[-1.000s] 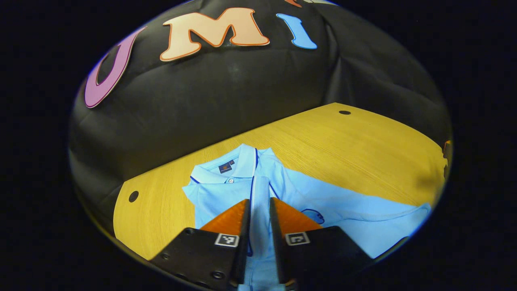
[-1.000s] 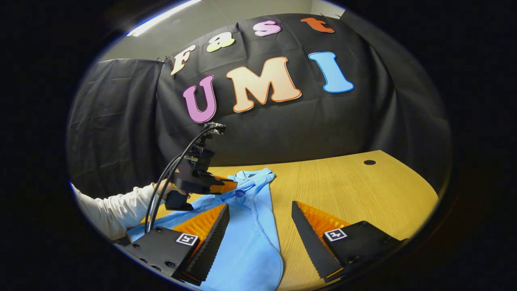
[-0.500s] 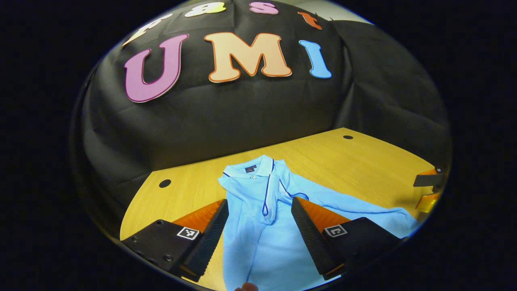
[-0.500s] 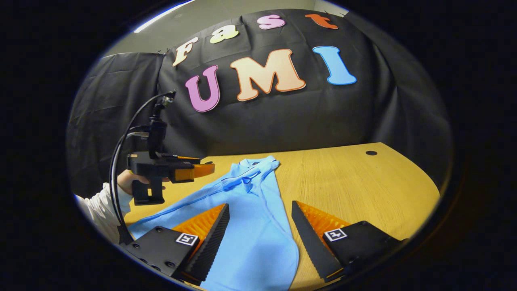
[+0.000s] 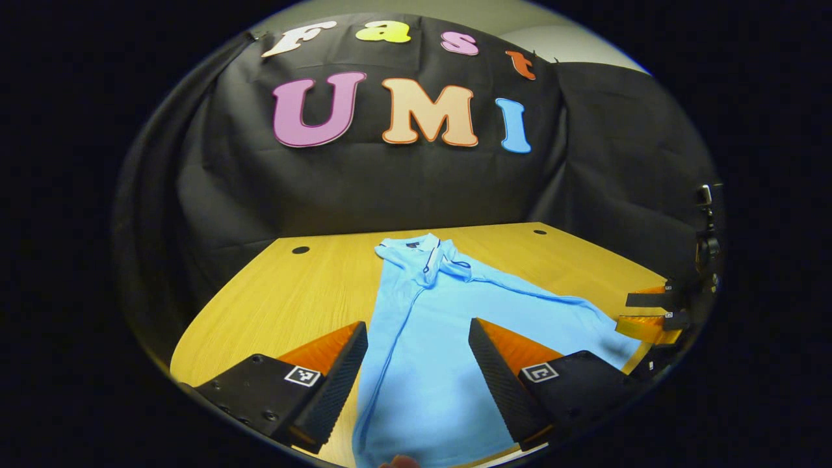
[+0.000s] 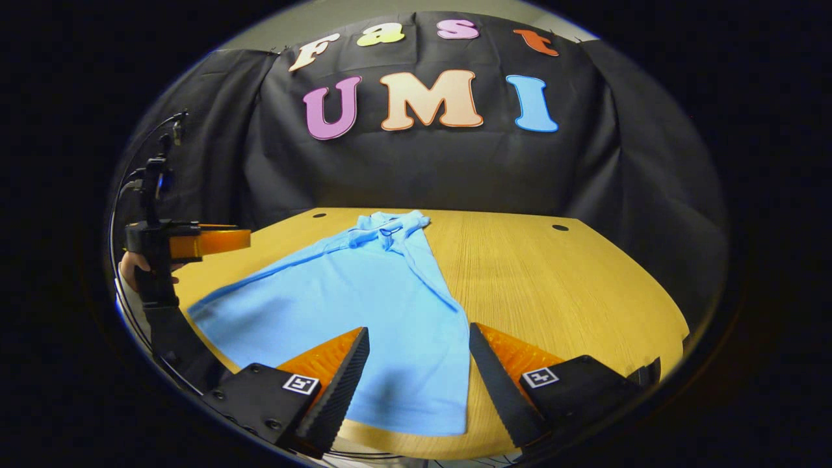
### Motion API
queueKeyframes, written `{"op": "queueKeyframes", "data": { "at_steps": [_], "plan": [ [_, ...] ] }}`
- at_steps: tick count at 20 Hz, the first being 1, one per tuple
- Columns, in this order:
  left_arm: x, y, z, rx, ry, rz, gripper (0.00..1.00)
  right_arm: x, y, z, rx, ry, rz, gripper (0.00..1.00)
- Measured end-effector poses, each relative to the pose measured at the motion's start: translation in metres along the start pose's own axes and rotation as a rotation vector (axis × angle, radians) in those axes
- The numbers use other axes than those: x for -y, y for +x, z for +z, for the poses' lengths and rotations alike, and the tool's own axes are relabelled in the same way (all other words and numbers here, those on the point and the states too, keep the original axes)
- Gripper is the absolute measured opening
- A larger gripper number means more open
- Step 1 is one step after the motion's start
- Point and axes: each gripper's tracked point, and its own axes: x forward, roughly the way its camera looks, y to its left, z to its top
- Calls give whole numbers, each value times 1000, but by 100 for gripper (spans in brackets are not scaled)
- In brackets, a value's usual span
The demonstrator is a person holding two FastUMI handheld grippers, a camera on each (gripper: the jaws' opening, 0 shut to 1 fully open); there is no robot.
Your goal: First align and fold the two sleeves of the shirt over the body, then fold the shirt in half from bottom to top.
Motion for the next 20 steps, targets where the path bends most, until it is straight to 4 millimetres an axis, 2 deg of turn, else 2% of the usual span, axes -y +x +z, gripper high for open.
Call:
{"op": "queueKeyframes", "data": {
  "at_steps": [4, 8, 11, 13, 17, 20],
  "plan": [
    [1, -36, -40, -21, -31, 49, 97, -8, -5, -32, -64, 23, -10, 98],
    [-1, -51, -67, -45, -35, 81, 97, -9, -18, -47, -69, -44, -31, 98],
    [3, -53, -81, -72, -53, 72, 97, -2, -21, -47, -60, -33, -56, 96],
    [1, -52, -91, -94, -57, 74, 97, -3, -20, -49, -55, -17, -55, 100],
    [1, -51, -108, -134, -65, 71, 97, -2, -16, -51, -56, 21, -50, 100],
    [-2, -51, -110, -129, -22, 86, 98, -3, -15, -51, -44, 12, -51, 100]
  ]
}}
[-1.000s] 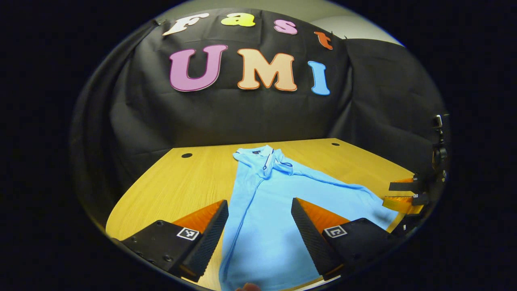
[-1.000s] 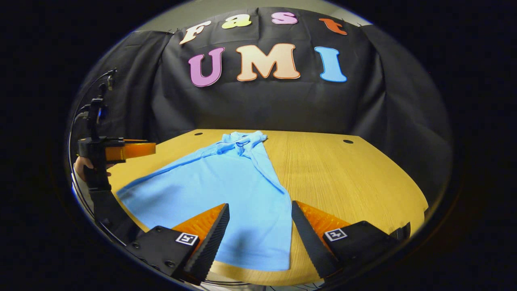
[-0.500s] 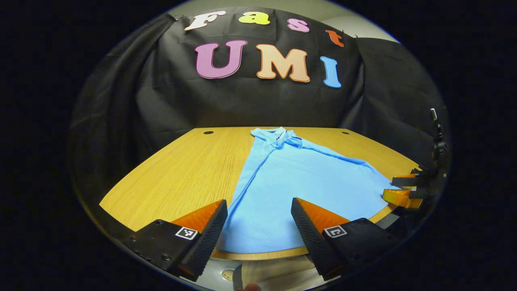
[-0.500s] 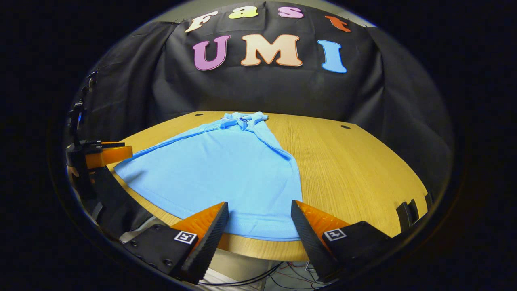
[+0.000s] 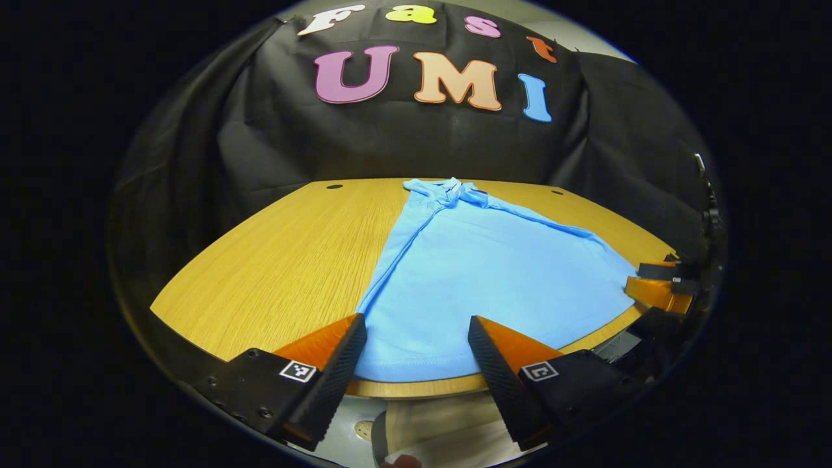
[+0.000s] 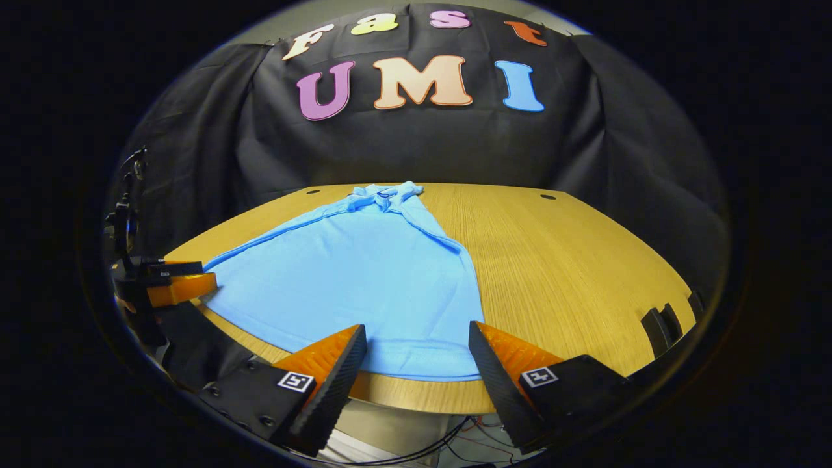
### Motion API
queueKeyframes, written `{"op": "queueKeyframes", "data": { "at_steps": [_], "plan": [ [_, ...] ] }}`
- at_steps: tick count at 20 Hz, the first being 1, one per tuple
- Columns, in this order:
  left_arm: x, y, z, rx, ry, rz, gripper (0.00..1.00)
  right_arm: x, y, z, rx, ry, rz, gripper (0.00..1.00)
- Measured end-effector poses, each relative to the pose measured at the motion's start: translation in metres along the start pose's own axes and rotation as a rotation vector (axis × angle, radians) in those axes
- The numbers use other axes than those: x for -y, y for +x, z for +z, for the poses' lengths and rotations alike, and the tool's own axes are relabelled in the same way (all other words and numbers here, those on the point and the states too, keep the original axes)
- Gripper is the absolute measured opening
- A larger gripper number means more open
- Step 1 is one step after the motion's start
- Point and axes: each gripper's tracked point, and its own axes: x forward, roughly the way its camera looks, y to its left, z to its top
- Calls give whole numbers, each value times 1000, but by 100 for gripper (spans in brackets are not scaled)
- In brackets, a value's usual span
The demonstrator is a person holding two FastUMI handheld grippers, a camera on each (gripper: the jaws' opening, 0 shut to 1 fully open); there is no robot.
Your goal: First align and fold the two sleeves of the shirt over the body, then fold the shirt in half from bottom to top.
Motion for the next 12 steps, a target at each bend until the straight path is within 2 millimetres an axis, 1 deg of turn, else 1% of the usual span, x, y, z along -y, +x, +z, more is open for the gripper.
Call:
{"op": "queueKeyframes", "data": {
  "at_steps": [1, 2, 3, 4, 5, 6, 7, 8, 9, 10, 11, 12],
  "plan": [
    [-1, 0, -1, -3, -9, 4, 97, -1, 1, 0, 2, 0, 2, 98],
    [-1, 2, -1, -2, -17, 9, 97, -1, 2, 0, 6, 4, 3, 100],
    [-4, 8, -3, -1, -17, 9, 93, -1, 3, -1, 12, 8, 7, 100],
    [-4, 8, -2, 11, -21, 14, 97, -3, 3, -1, 19, 8, 11, 99],
    [1, 9, 0, 27, -15, 1, 95, -5, 3, -1, 26, 7, 19, 95],
    [6, 10, -2, 38, -7, -19, 93, -10, 3, -2, 26, 9, 31, 97],
    [11, 11, -1, 44, -11, -38, 81, -14, 4, -3, 27, 7, 44, 87],
    [14, 12, -1, 42, -8, -51, 72, -17, 5, -3, 23, -4, 55, 79],
    [18, 13, -1, 46, -5, -70, 58, -20, 5, -3, 22, -10, 66, 69],
    [21, 14, -1, 49, -12, -82, 49, -22, 5, -2, 22, -11, 75, 61],
    [23, 14, 0, 56, -10, -90, 33, -25, 5, -2, 24, -9, 90, 54],
    [26, 13, 0, 61, -5, -107, 27, -31, 5, -3, 21, -2, 111, 43]
  ]
}}
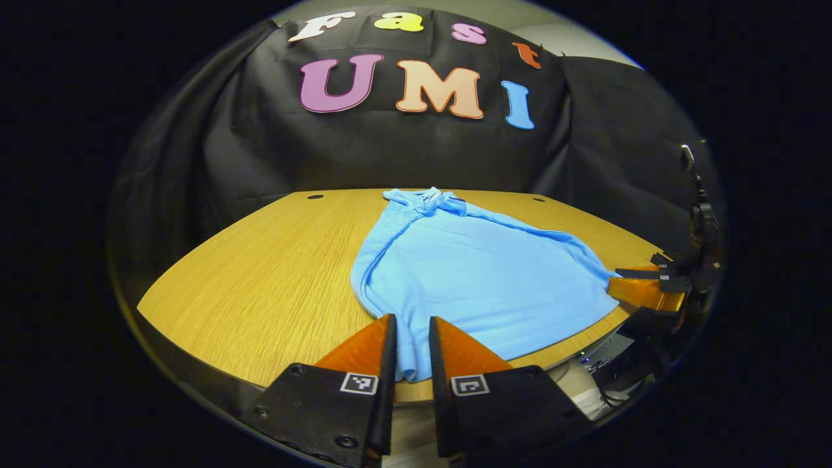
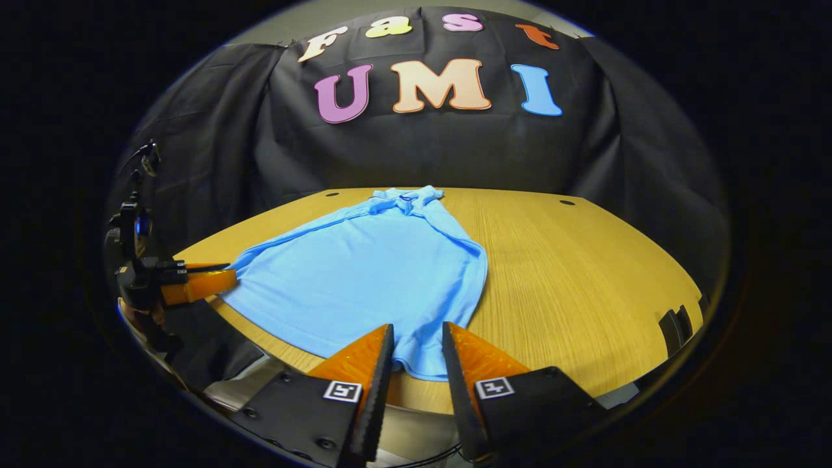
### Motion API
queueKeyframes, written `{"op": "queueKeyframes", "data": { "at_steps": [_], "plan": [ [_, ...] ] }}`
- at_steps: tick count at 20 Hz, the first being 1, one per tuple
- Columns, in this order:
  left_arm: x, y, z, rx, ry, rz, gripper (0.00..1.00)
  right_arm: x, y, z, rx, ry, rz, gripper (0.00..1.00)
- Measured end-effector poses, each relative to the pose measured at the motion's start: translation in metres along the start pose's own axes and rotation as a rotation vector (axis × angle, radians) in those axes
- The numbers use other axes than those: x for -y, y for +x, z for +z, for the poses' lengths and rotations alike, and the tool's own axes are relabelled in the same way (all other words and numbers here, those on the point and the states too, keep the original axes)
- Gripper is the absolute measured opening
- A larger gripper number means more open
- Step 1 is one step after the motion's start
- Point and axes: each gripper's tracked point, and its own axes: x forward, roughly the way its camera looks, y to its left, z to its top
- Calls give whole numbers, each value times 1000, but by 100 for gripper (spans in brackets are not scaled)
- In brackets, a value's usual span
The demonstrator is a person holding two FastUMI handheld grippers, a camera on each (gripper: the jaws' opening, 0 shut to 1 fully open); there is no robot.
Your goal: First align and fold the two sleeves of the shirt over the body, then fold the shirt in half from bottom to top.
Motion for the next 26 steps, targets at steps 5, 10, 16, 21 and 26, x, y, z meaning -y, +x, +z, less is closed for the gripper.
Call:
{"op": "queueKeyframes", "data": {
  "at_steps": [5, 10, 16, 21, 26],
  "plan": [
    [4, 0, -2, 1, -19, -15, 2, -9, -2, 1, -2, -29, 8, 12],
    [4, -2, 1, 3, -33, -11, 1, -13, -3, 2, -5, -91, 12, 3],
    [-4, 1, 13, -8, -122, -39, 0, -7, 1, 21, -14, -42, 16, 2],
    [-8, 20, 66, 46, -83, -60, 0, -2, 22, 70, 22, -47, 11, 3],
    [-17, 62, 130, 88, -53, -77, 0, 5, 65, 129, 27, -48, 11, 3]
  ]
}}
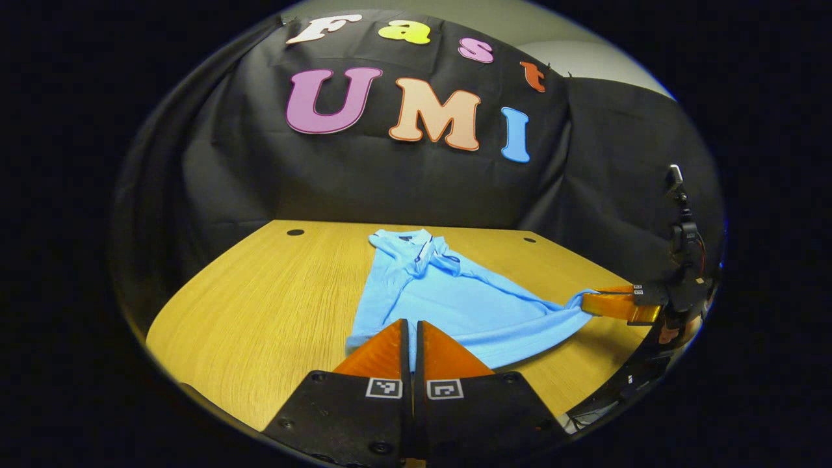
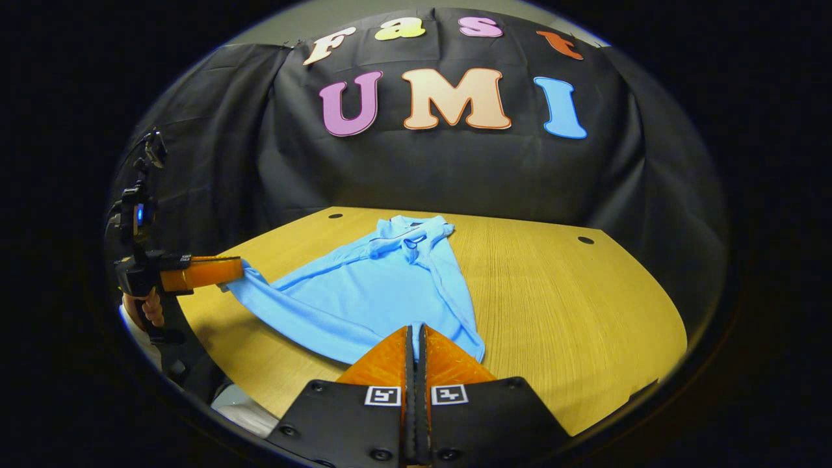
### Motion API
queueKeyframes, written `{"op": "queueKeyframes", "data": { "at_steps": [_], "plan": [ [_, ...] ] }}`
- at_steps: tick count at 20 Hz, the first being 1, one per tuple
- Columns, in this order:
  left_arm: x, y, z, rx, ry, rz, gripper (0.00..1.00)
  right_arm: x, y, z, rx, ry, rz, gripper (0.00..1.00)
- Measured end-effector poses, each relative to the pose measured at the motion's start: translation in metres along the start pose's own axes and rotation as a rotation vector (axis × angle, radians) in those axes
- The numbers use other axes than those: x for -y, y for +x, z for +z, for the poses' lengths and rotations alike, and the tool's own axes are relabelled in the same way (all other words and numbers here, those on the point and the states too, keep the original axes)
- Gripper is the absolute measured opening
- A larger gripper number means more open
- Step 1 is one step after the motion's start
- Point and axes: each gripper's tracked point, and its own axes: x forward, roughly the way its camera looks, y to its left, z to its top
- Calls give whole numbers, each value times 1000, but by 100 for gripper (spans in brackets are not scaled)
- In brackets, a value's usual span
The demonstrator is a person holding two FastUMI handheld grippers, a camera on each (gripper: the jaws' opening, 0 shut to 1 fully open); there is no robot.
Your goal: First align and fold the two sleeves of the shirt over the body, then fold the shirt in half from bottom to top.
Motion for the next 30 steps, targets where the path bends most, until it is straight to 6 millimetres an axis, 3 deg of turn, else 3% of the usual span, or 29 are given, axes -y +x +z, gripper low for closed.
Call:
{"op": "queueKeyframes", "data": {
  "at_steps": [5, 12, 16, 19, 24, 27, 30],
  "plan": [
    [-27, 67, 47, 17, -39, 16, 0, 19, 63, 67, 13, -2, -17, 2],
    [-75, 172, 104, 13, -57, 79, 0, 46, 163, 125, -24, 26, -83, 2],
    [-104, 234, 115, 12, -71, 146, 0, 68, 231, 151, -24, 77, -161, 2],
    [-124, 272, 109, 16, -86, 203, 0, 78, 275, 142, -45, 159, -202, 2],
    [-144, 318, 84, -32, -96, 272, 0, 89, 323, 113, -71, 235, -223, 2],
    [-143, 332, 66, -83, -80, 281, 0, 99, 334, 103, -77, 232, -251, 2],
    [-146, 333, 67, -79, -71, 316, 0, 94, 337, 106, -60, 233, -237, 4]
  ]
}}
